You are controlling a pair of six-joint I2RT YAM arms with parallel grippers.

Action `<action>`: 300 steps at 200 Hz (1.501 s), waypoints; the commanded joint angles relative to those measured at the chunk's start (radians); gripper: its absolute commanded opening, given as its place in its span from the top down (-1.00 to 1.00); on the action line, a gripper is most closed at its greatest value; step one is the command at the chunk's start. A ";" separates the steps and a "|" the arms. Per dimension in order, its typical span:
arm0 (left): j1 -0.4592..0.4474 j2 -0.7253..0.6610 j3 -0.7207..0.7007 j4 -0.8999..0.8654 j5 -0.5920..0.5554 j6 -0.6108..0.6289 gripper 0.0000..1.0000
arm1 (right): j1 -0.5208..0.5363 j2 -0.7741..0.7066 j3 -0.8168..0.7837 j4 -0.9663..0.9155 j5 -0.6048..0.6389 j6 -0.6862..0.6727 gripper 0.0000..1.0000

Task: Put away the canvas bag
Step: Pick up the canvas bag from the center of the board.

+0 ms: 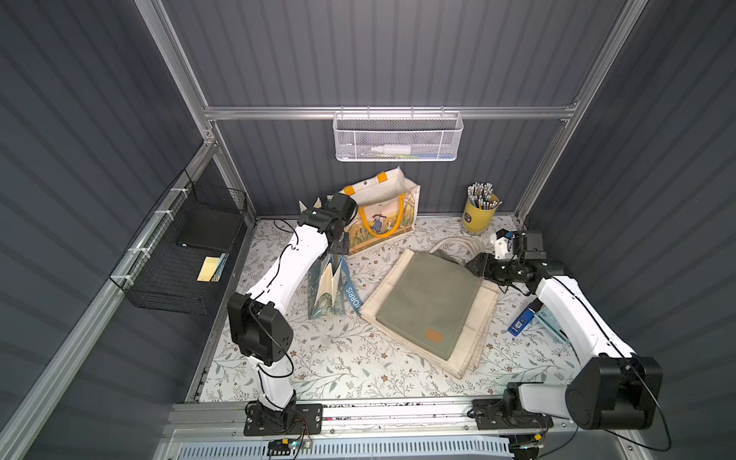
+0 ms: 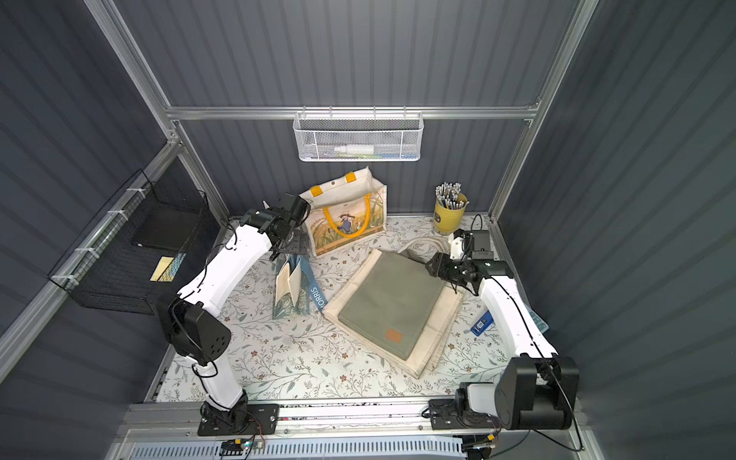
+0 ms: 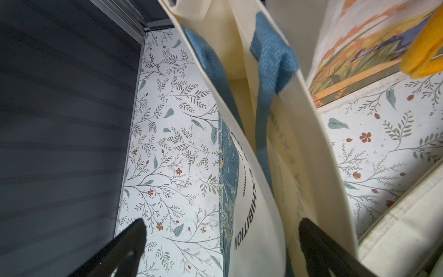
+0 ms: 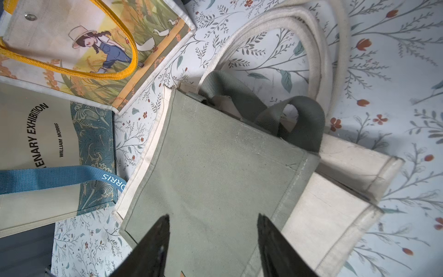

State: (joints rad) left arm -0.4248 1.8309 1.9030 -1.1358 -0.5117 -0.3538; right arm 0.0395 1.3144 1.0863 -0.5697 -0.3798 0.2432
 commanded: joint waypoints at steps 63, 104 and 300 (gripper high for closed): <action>-0.008 -0.030 0.071 0.038 0.113 -0.020 -0.99 | 0.013 0.027 0.031 0.025 -0.011 -0.012 -0.21; -0.007 0.070 0.059 -0.038 0.119 0.017 -0.99 | 0.020 0.023 0.031 0.027 -0.002 -0.002 -0.20; -0.086 -0.060 0.354 -0.301 0.164 0.170 1.00 | 0.192 0.058 0.097 0.191 -0.147 -0.082 -0.18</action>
State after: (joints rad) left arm -0.4625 1.8324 2.1117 -1.3552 -0.3790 -0.2592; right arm 0.1898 1.3445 1.1374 -0.4427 -0.4671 0.2043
